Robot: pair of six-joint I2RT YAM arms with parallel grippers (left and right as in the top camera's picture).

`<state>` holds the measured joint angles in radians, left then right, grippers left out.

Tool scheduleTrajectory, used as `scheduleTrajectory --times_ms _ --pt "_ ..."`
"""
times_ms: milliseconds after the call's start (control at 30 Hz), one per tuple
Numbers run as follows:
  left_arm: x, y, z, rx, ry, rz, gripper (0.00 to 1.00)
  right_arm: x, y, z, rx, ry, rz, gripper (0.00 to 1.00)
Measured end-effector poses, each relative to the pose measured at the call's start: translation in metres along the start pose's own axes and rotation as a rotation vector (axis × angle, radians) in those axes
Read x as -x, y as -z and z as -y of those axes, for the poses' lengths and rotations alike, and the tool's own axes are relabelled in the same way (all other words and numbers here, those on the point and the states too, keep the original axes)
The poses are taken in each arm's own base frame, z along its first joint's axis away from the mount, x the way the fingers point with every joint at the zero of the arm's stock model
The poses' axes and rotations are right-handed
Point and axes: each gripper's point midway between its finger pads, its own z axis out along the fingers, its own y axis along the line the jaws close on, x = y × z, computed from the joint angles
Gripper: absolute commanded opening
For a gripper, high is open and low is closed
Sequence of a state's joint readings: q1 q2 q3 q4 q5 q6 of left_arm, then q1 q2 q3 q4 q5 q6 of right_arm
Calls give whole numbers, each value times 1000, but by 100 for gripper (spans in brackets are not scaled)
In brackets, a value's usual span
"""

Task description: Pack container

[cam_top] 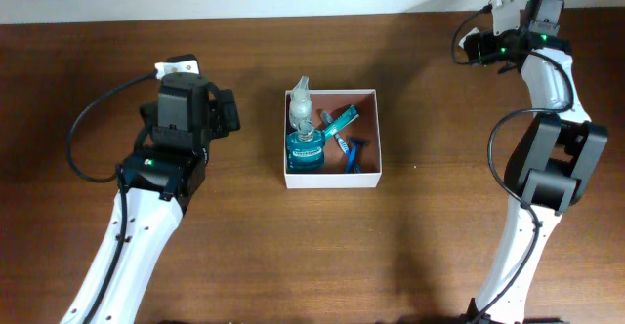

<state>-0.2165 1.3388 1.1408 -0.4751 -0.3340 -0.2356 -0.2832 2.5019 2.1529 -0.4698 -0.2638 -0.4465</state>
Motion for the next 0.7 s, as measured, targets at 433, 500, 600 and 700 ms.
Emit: scheduleTrajectory --times_ms 433,500,600,700 --pt "0 0 0 0 0 0 99 -42 -38 -5 49 -32 -49 99" --pt "0 0 0 0 0 0 99 -42 -38 -7 65 -34 -46 99" --pt "0 0 0 0 0 0 99 -40 -37 -11 93 -36 -33 100" --pt "0 0 0 0 0 0 99 -41 -37 -17 124 -44 -31 90"
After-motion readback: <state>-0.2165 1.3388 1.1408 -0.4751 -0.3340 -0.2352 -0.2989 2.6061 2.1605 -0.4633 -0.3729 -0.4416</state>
